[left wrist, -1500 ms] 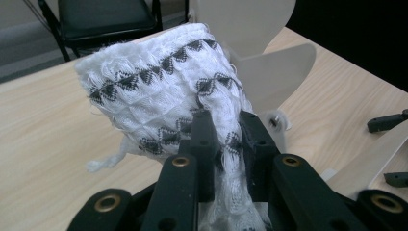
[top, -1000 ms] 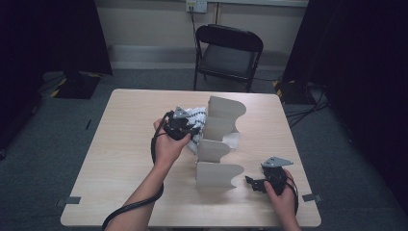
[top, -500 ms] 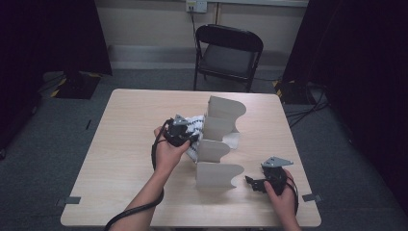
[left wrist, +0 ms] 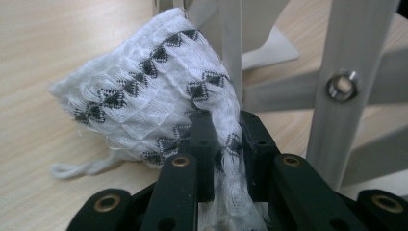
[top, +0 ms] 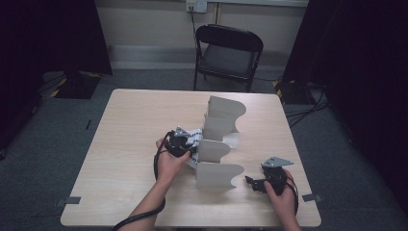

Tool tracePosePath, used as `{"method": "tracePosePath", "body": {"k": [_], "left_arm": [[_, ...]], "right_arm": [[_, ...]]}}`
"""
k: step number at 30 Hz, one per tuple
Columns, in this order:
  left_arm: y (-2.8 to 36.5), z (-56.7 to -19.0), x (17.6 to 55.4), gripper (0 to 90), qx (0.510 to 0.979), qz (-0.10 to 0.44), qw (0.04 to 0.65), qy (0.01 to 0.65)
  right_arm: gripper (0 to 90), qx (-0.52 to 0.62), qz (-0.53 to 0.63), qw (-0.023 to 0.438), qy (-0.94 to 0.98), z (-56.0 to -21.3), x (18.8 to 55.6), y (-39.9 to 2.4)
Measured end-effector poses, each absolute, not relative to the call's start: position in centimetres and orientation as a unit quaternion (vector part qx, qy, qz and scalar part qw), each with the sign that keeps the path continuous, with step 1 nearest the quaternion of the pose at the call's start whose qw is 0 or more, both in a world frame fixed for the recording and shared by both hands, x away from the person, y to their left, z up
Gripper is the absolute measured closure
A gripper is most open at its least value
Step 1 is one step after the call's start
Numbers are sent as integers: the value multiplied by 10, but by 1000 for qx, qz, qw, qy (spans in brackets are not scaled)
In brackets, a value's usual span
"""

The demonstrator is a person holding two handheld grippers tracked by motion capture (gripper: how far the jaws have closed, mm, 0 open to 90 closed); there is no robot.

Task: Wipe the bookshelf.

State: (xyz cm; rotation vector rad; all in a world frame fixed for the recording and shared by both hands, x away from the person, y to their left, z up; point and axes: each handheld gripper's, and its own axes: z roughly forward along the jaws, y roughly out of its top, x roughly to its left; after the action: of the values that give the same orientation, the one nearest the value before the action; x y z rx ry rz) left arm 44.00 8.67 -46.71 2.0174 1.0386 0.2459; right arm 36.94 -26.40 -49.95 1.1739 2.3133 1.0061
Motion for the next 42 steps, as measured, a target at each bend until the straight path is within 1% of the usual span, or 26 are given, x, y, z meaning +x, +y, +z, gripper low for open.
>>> {"method": "tracePosePath", "body": {"k": [4,9,10,11,12,13,15,16,23,28,31,33,34,35,37,39,42], "left_arm": [[86,-479,438,781,807,91,411,414],[88,-484,435,767,805,95,414,415],[89,-484,435,749,804,104,412,416],[92,-484,435,701,805,108,409,417],[92,-484,435,683,805,108,409,417],[93,-484,435,683,802,109,409,422],[98,-483,435,642,804,115,400,425],[101,-483,435,642,803,120,397,427],[123,-482,432,538,798,145,387,439],[137,-477,427,529,785,157,391,454],[140,-474,422,524,786,161,394,449],[141,-474,418,486,783,157,399,451],[140,-475,416,486,782,157,400,452],[138,-477,412,443,780,158,400,455],[135,-483,409,436,780,160,401,454],[134,-488,409,416,787,170,389,447],[131,-494,410,418,789,173,385,447]], "right_arm": [[120,415,356,179,818,-499,369,-264],[120,415,356,179,818,-499,369,-264],[120,415,356,179,818,-499,369,-264],[120,415,356,179,818,-499,369,-264],[120,415,356,179,818,-499,369,-264],[120,416,356,179,818,-499,369,-264],[120,416,356,178,818,-499,369,-264],[120,416,356,178,818,-499,369,-264],[120,415,356,179,818,-499,369,-264],[120,415,356,179,818,-499,369,-264],[120,416,356,178,818,-499,369,-264],[120,415,356,179,818,-500,369,-264],[120,415,356,179,818,-500,369,-264],[120,415,356,179,818,-500,369,-264],[120,415,356,179,818,-499,369,-264],[120,415,356,179,818,-499,369,-264],[120,415,356,179,818,-500,369,-264]]}}
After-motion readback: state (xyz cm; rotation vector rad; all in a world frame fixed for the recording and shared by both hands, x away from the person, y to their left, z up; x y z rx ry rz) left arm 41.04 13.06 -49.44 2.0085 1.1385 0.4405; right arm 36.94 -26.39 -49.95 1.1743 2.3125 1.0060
